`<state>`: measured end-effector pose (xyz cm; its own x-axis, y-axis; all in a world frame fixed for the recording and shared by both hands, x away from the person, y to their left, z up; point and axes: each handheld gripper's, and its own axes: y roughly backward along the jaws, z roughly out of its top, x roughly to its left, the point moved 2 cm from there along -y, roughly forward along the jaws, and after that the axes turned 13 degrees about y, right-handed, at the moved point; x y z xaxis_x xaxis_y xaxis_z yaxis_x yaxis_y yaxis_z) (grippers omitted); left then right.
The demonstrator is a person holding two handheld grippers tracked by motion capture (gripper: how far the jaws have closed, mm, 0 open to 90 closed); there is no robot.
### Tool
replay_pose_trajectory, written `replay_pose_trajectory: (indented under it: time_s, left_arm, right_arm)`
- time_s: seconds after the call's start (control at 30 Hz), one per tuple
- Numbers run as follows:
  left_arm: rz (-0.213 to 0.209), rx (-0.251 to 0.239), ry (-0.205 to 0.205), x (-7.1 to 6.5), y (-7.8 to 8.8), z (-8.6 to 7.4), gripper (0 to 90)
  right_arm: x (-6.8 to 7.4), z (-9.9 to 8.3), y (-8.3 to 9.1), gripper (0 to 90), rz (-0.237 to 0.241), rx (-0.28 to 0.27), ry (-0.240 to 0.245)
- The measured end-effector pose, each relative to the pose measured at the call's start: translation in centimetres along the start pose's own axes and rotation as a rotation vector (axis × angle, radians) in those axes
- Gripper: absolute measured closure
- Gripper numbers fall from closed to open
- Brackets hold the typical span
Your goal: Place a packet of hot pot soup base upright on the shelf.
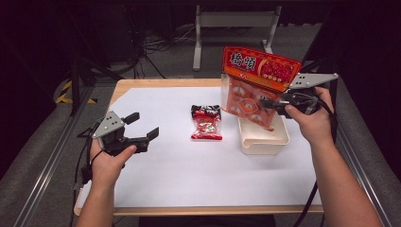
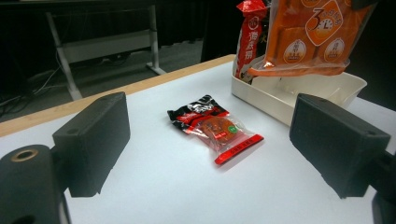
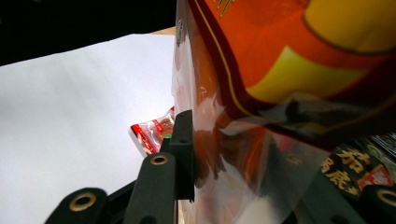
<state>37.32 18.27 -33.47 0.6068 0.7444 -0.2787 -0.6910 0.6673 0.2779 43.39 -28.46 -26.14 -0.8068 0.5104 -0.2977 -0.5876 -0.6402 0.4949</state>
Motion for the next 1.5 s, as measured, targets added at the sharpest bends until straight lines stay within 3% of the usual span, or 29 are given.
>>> replay_pose_trajectory:
  time_s: [0.2, 0.63, 0.93, 1.5]
  left_arm:
    - [0.020, -0.013, 0.002, 0.2, 0.3, 0.0, 13.0]
    - [0.017, -0.004, 0.009, 0.3, 0.1, -0.2, 13.1]
    - [0.016, 0.001, 0.013, 0.4, 0.1, -0.3, 13.0]
    - [0.010, -0.004, 0.023, 0.6, 0.3, -0.3, 12.9]
  right_arm:
    - [-0.5, -0.8, 0.1, 70.3, -0.027, -0.003, -0.014]
    - [-1.2, -2.8, 0.5, 70.3, -0.079, -0.011, -0.055]
    - [-1.3, -3.8, 0.5, 70.3, -0.126, 0.012, -0.036]
    - [-1.2, -6.0, -0.7, 70.2, -0.128, 0.042, -0.062]
